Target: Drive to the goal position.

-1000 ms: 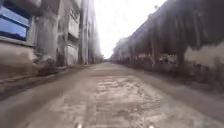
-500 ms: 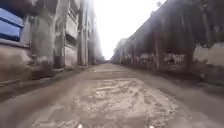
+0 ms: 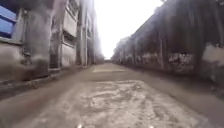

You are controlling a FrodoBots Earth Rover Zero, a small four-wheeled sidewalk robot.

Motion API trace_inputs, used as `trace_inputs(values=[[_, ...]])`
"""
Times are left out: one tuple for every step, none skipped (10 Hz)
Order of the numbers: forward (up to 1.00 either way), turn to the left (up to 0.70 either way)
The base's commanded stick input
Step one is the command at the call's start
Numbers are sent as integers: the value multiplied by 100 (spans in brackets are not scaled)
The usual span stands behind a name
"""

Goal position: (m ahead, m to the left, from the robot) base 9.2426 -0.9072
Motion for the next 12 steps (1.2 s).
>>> trace_inputs(values=[[70, 0], [70, 0], [70, 0], [70, 0], [70, 0], [70, 0], [70, 0], [70, 0], [70, 0], [70, 0], [70, 0], [70, 0]])
